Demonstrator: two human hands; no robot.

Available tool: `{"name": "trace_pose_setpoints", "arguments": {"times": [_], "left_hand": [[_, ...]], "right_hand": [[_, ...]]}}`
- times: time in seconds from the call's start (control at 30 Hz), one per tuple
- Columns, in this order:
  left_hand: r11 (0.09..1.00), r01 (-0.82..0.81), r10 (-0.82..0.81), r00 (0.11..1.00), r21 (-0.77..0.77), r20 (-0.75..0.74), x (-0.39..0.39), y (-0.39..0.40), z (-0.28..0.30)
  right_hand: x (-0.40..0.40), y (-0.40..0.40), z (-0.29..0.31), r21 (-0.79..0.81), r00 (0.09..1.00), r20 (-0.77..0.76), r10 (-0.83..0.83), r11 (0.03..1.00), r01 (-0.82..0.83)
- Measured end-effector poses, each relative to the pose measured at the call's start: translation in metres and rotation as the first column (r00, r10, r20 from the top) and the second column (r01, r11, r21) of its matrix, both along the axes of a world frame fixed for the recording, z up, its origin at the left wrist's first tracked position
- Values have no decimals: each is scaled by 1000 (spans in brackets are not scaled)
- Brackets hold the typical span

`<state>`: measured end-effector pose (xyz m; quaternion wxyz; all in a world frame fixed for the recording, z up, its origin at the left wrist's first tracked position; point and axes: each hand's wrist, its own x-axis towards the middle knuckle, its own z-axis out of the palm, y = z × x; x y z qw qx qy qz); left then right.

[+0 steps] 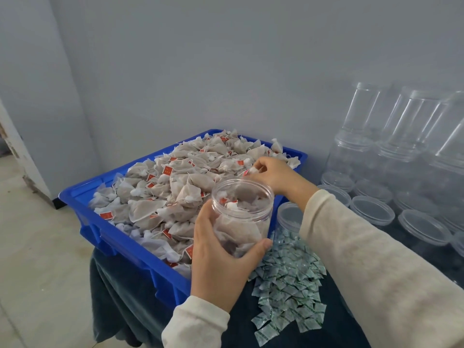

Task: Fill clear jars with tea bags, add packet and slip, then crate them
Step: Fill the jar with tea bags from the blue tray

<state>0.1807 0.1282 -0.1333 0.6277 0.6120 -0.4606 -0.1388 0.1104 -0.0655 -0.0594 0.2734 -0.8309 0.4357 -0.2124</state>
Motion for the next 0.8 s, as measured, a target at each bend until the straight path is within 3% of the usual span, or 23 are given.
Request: {"name": "trace_pose_setpoints", "arguments": {"times": [0.2,0.47,0.67,0.8], "left_hand": [[1000,1,-1,1000,15,-3,0,1,0],[999,33,-33,999,8,-39,0,1,0],[999,25,-24,999,23,-23,0,0,-2],[999,29,-29,999,36,-25,0,-1,-3]], "right_hand": [[-17,20,34,147,975,220,-38,989,5],[-28,61,81,16,885,465,16,1000,-26],[-31,90,94,-3,853,515,83,996,-94],[-30,100,87,-54,900,420,113,994,-100]]}}
